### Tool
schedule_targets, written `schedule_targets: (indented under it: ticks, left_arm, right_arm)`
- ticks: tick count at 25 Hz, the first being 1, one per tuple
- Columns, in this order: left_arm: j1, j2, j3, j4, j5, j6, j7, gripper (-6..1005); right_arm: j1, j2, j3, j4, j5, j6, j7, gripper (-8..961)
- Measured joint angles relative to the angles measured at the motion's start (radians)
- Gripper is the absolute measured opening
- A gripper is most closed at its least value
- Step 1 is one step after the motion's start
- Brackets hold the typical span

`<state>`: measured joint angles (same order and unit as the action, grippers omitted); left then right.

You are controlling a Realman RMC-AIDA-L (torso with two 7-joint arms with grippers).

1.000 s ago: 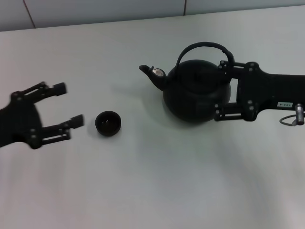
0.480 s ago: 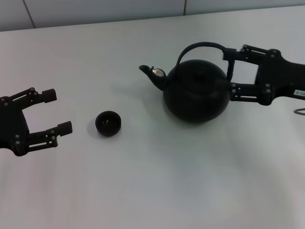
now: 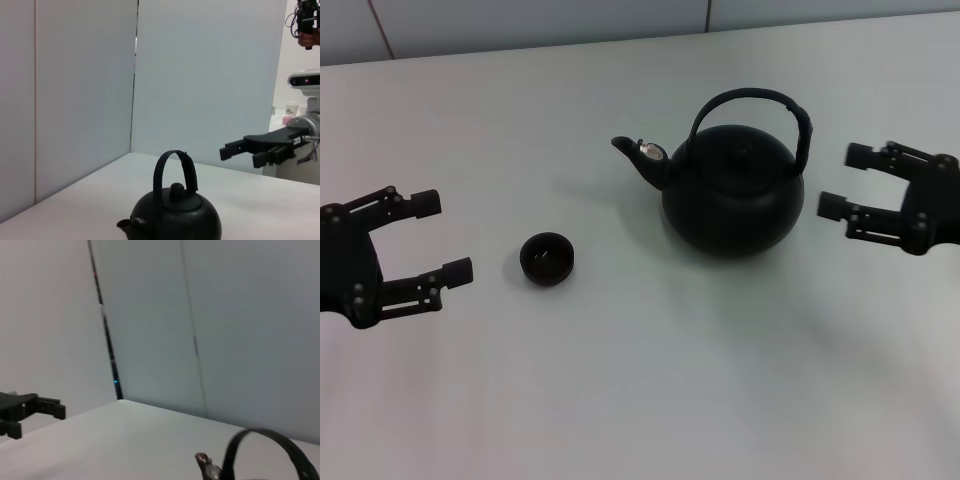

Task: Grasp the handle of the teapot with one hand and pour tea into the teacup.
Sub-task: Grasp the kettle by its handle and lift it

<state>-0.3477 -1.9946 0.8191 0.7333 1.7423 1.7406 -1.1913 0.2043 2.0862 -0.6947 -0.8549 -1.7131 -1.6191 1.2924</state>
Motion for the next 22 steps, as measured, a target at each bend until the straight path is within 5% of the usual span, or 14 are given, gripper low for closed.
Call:
schedule_targets:
  ticks: [9,22]
  left_arm:
    - [-0.009,-0.006,-0.005,0.001,0.048,0.002,-0.001,854]
    - [-0.008,-0.007,-0.008,0.002,0.049,-0.004,0.001,855]
  right_arm:
    - [-0.005,-0.002,0.057,0.087,0.001,0.090,-0.018,818]
    - [0.096,-0.005,0.049,0.212,0.001,0.227,-0.075,818]
